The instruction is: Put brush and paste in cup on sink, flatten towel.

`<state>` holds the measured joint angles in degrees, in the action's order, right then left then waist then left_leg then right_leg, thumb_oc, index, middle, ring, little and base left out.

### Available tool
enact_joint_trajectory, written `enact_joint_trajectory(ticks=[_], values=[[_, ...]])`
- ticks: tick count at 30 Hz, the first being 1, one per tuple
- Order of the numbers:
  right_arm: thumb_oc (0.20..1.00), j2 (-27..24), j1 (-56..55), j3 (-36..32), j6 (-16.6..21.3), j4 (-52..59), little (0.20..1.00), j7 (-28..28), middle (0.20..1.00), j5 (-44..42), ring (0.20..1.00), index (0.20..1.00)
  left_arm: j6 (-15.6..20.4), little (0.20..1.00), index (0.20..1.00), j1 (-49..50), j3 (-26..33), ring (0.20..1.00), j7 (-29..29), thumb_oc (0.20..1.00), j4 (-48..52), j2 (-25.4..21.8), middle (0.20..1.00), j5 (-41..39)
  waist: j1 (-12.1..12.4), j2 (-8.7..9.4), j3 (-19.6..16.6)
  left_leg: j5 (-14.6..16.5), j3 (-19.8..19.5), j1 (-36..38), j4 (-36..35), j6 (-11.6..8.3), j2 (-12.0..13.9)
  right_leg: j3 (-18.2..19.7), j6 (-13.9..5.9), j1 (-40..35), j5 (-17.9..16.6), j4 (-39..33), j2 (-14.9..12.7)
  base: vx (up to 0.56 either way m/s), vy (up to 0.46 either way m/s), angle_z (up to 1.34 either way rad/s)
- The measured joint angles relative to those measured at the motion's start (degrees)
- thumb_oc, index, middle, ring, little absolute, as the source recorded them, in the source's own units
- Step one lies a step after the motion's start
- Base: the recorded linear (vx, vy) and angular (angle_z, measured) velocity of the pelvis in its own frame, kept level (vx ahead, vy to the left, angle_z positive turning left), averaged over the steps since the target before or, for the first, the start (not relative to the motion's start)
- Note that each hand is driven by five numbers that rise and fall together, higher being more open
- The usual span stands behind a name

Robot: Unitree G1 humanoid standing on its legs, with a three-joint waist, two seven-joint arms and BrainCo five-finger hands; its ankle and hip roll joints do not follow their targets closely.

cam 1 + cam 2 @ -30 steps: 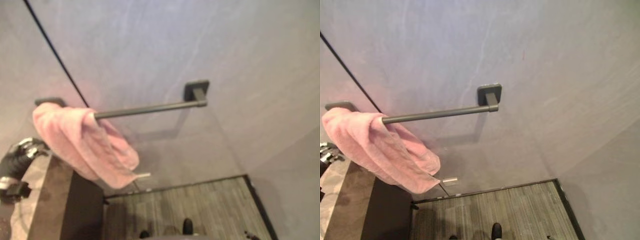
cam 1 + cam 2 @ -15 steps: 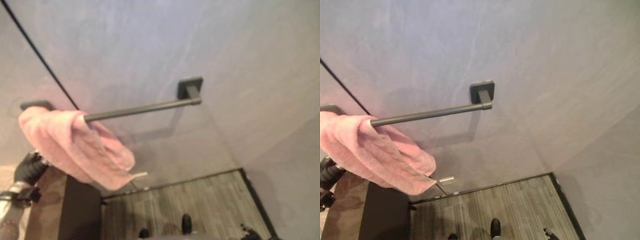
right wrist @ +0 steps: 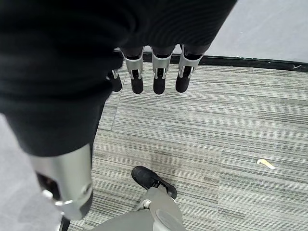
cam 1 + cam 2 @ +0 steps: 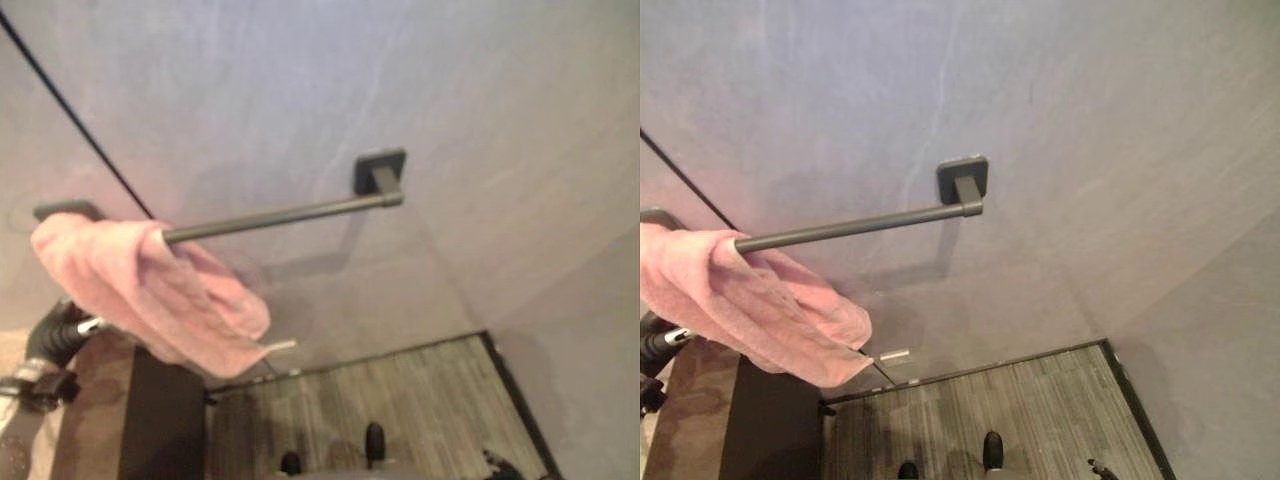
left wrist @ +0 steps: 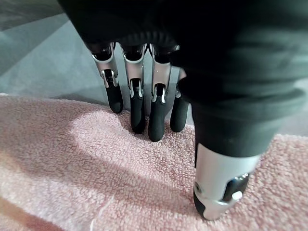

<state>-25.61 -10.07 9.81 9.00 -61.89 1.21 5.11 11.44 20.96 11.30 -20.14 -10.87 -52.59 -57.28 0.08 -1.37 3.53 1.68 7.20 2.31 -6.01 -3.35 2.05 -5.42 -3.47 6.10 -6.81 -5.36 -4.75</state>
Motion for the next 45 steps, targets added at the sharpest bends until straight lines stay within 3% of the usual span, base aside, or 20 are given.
enact_joint_trajectory(ticks=[9,23,29,38,41,45], values=[[1.0,0.0,-0.3,-0.1,0.0,0.1,1.0,0.1,1.0,-0.1,1.0,1.0,0.0,1.0,1.0,4.7,2.5,1.0,1.2,1.0,8.7,-3.3,1.0,2.3,0.4,-0.27,-0.1,0.0,0.0,0.3,0.0,0.0,0.0,0.0,0.02,0.0,0.0,0.0,0.0,0.0,0.0,0.0],[1.0,-0.8,-0.6,-0.1,0.3,3.0,1.0,0.1,1.0,-0.1,1.0,1.0,1.7,1.0,1.0,4.5,5.6,1.0,1.4,1.0,10.3,-3.4,1.0,2.7,0.5,-1.66,-1.0,0.0,0.0,0.6,0.0,0.0,0.0,-0.3,0.07,-0.3,-0.1,0.0,0.0,0.0,0.0,0.0],[1.0,-3.5,-5.4,-0.8,2.3,23.1,1.0,-1.0,1.0,-2.5,1.0,1.0,2.0,1.0,1.0,5.7,7.3,1.0,1.2,1.0,10.7,-3.4,1.0,2.7,0.1,-1.8,-1.0,0.0,0.0,0.6,0.0,0.0,0.0,-0.2,0.06,-0.3,-0.1,0.0,0.0,0.0,0.0,0.0],[1.0,-6.2,-5.5,-2.0,3.5,30.0,1.0,-3.7,1.0,-6.7,1.0,1.0,2.3,1.0,1.0,7.5,8.0,1.0,0.8,1.0,10.2,-3.3,1.0,2.7,0.4,-2.06,-0.9,0.0,-0.1,0.6,0.0,0.04,-0.3,-0.4,-0.14,-0.4,-0.2,0.1,-0.3,-0.03,0.024,0.01],[1.0,-9.0,-5.8,-1.6,2.0,40.3,1.0,-5.2,1.0,-9.9,1.0,1.0,2.2,1.0,1.0,8.0,8.0,1.0,0.6,1.0,10.1,-3.2,1.0,2.6,0.2,-2.53,-0.4,0.0,-0.2,0.8,0.0,0.08,-0.5,-0.4,-0.25,-1.0,-0.3,0.2,-0.5,-0.06,0.051,0.01],[1.0,-13.9,-1.1,0.1,2.8,52.9,1.0,-7.3,1.0,-13.1,1.0,1.0,2.0,1.0,1.0,8.0,7.9,1.0,-0.3,1.0,10.3,-2.8,1.0,2.6,0.4,-2.59,-0.2,-0.1,-0.5,0.8,0.0,0.23,-0.6,-0.7,-0.42,-1.1,-0.3,0.1,-0.7,-0.04,0.036,0.05]])
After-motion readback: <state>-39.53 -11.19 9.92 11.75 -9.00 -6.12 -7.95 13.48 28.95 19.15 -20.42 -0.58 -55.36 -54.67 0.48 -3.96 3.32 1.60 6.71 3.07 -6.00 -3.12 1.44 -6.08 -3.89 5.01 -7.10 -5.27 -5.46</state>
